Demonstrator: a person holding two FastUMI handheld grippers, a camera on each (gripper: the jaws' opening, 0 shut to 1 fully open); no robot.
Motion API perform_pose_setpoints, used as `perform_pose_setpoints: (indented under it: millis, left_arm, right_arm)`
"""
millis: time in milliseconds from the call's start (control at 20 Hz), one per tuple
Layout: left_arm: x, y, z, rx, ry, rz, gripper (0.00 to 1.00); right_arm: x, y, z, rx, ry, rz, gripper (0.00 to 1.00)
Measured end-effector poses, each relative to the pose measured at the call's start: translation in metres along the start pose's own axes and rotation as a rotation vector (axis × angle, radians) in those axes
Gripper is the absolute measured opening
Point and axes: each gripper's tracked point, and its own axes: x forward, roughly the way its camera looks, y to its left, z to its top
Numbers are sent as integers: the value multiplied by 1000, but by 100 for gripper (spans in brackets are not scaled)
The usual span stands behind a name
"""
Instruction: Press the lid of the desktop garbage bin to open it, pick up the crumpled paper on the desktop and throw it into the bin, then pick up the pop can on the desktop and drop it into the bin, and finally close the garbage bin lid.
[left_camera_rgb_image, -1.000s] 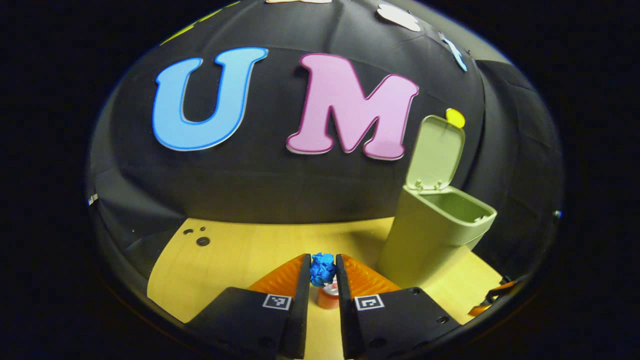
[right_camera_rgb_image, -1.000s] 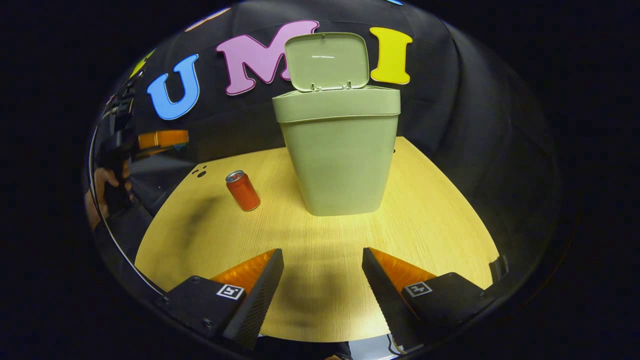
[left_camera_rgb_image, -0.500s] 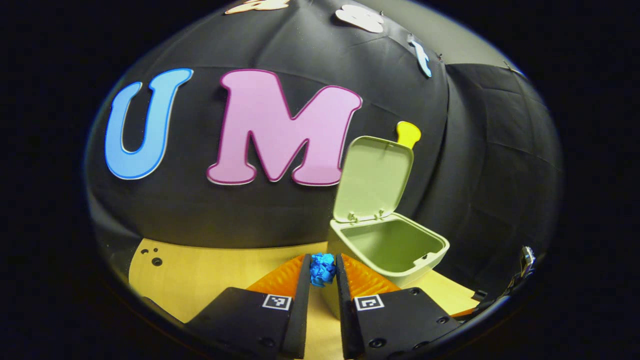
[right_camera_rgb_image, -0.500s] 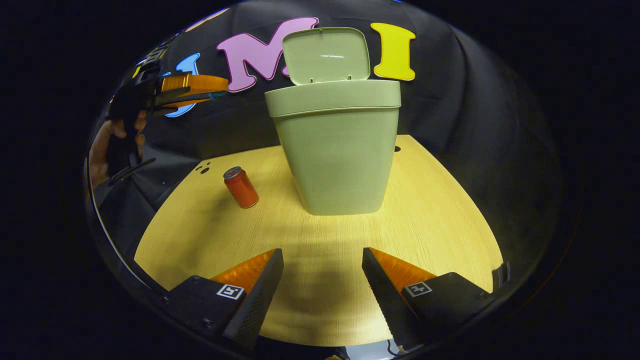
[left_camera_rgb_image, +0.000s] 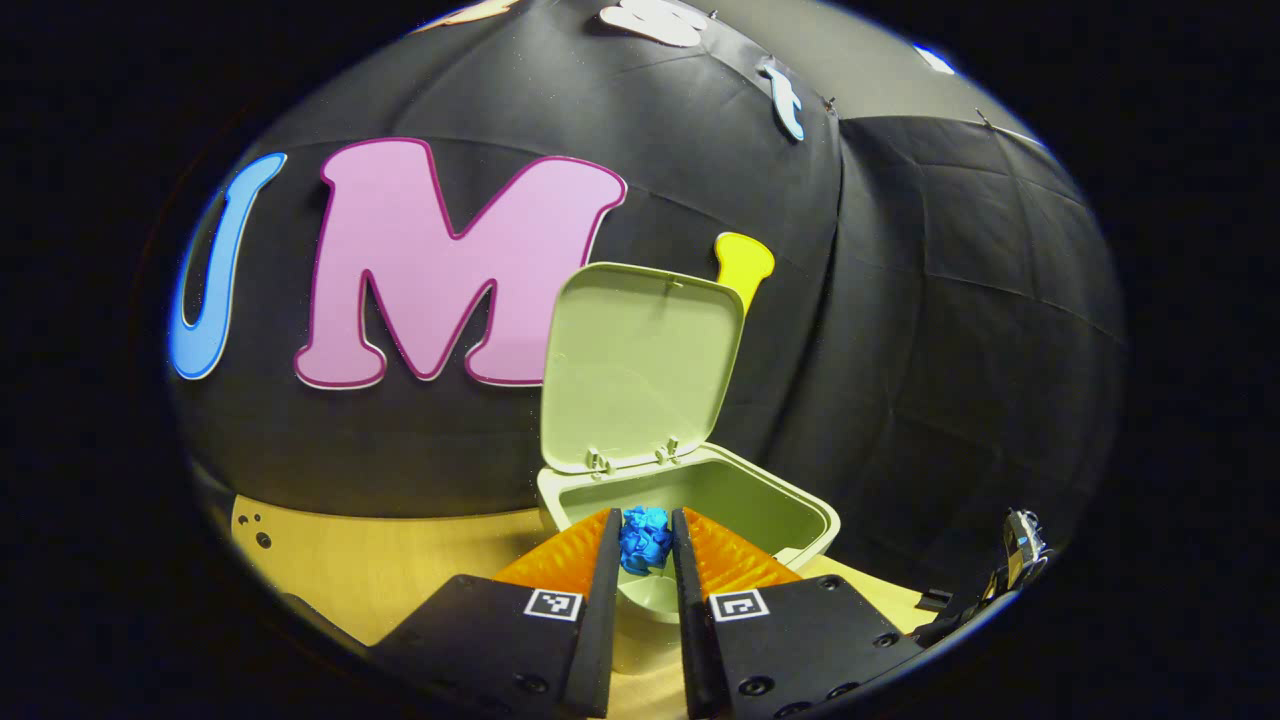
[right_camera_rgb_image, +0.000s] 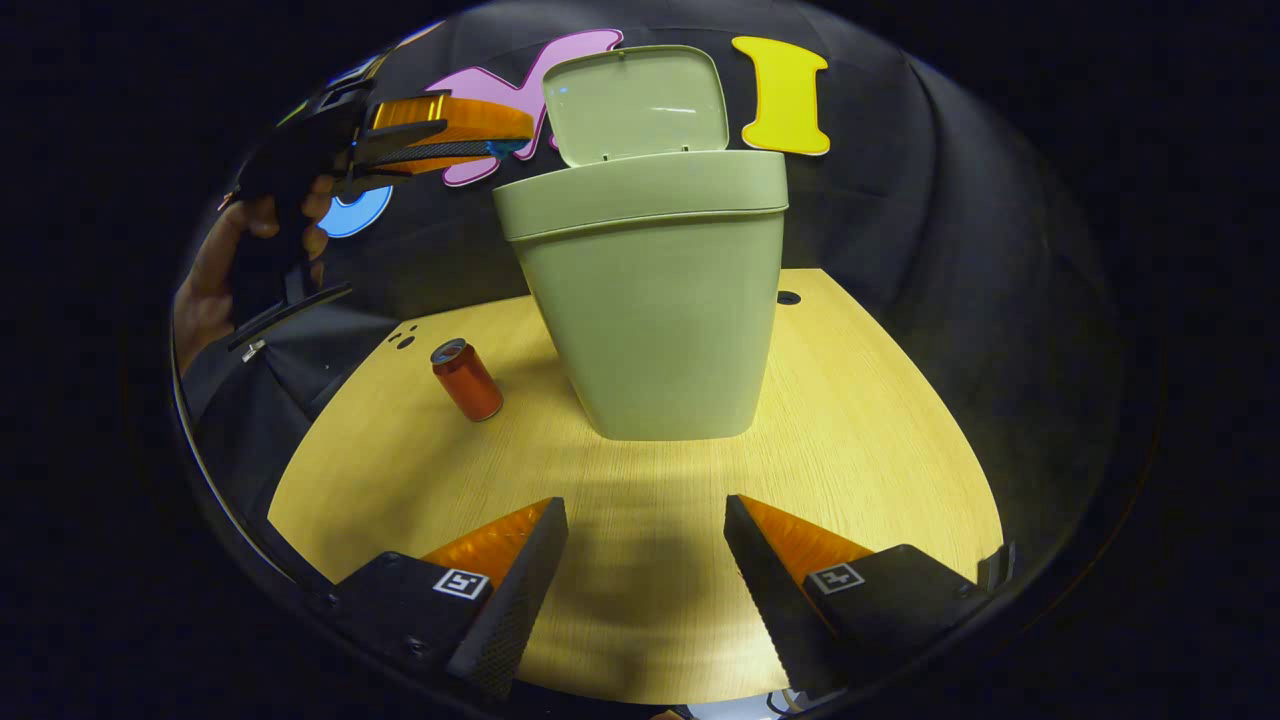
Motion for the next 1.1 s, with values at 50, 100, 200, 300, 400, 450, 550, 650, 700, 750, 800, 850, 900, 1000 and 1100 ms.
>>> perform_pose_setpoints:
  millis: [50, 100, 200, 300, 400, 450, 550, 650, 700, 750, 800, 850, 900, 1000, 1100]
  left_arm:
    - [3, -2, -3, -3, 5, -5, 32]
    - [6, -4, -5, -10, 7, -9, 32]
    - [11, -7, -8, -23, 15, -17, 33]
    - [14, -12, -13, -18, 31, -33, 35]
    - [15, -14, -14, 5, 34, -38, 43]
    - [13, -15, -11, 15, 30, -37, 45]
    - [13, -19, -13, 22, 27, -45, 63]
    - [13, -15, -10, 24, 13, -16, 96]
    - [10, -12, -8, 27, 4, -1, 98]
    - [5, -8, -6, 32, -9, 17, 98]
    - [-1, -3, -5, 37, -18, 39, 97]
    - [-6, 4, -5, 44, -26, 63, 97]
    - [-13, 13, -5, 52, -36, 94, 97]
    - [-31, 33, -8, 62, -50, 163, 97]
    - [-54, 57, -14, 64, -54, 236, 97]
  right_arm:
    - [0, -1, -1, -3, 3, 1, 99]
    - [0, -1, -1, -5, 6, 3, 99]
    - [0, -1, -3, -12, 12, 8, 99]
    - [1, -1, -5, -18, 19, 12, 100]
    - [1, 0, -6, -20, 25, 16, 99]
    - [1, 0, -7, -20, 26, 16, 99]
    - [1, 0, -9, -20, 29, 18, 99]
    - [2, 1, -9, -20, 32, 23, 99]
    - [1, 2, -9, -22, 32, 26, 99]
    - [1, 3, -10, -24, 32, 30, 100]
    - [1, 4, -11, -26, 34, 34, 99]
    - [1, 5, -12, -29, 36, 39, 99]
    - [1, 7, -13, -31, 39, 46, 100]
    - [3, 13, -14, -40, 45, 63, 99]
    - [5, 22, -16, -56, 53, 84, 99]
